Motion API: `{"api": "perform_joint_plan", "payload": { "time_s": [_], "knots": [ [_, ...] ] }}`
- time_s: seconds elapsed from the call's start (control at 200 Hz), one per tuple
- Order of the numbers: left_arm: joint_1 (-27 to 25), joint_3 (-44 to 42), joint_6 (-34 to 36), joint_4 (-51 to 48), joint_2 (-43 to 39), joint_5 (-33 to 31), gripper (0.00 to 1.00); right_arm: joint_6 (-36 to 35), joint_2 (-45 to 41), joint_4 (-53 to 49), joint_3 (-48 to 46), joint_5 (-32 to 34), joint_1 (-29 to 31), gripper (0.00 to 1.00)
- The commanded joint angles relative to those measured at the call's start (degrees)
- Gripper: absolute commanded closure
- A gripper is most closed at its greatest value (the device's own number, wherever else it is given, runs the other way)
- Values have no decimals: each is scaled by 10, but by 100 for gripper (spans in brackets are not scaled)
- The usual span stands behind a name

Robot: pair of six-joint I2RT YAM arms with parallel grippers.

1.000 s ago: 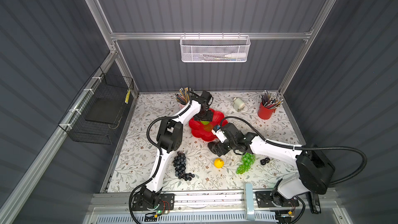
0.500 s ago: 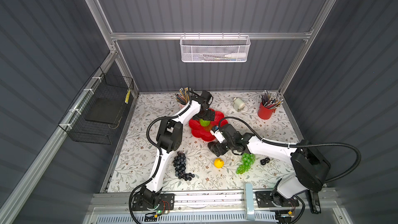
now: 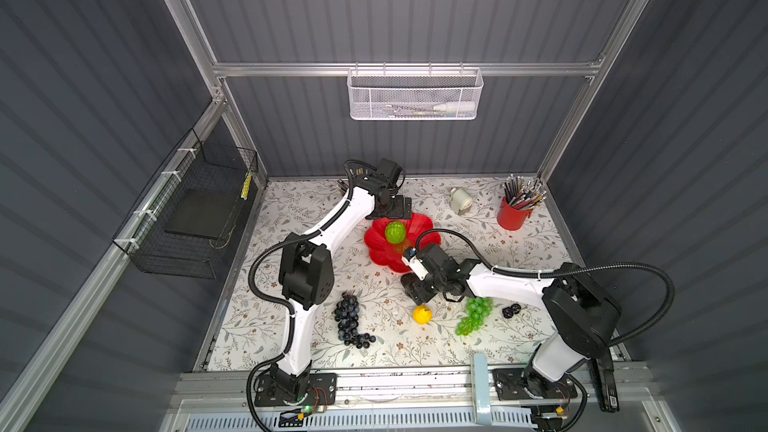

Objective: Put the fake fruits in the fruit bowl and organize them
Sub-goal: 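Grasp the dark avocado with the right gripper while the left gripper withdraws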

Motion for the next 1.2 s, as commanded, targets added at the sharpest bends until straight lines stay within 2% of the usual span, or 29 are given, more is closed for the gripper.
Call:
{"api": "perform_joint_plan", "payload": {
  "time_s": [0.0, 0.15, 0.405, 0.705, 0.84, 1.006, 1.196],
  "knots": [
    [1, -26, -14, 9, -26, -4, 0, -7, 11, 10, 14, 12, 7, 24],
    [4, -36, -13, 12, -41, -15, 0, -6, 14, 5, 13, 18, 12, 36],
    [14, -76, -21, 31, -70, -28, 0, -4, -30, 2, -21, 23, 16, 57],
    [40, -145, -26, 44, -129, -42, 0, -1, -98, -57, -36, 39, 15, 60],
    [51, -166, -25, 42, -160, -56, 0, -11, -150, -118, -33, 23, 13, 59],
    [61, -187, -21, 46, -191, -64, 0, -6, -204, -201, 2, 33, 9, 59],
    [67, -208, -24, 62, -207, -56, 0, -27, -203, -208, 67, 26, -31, 60]
  ]
}}
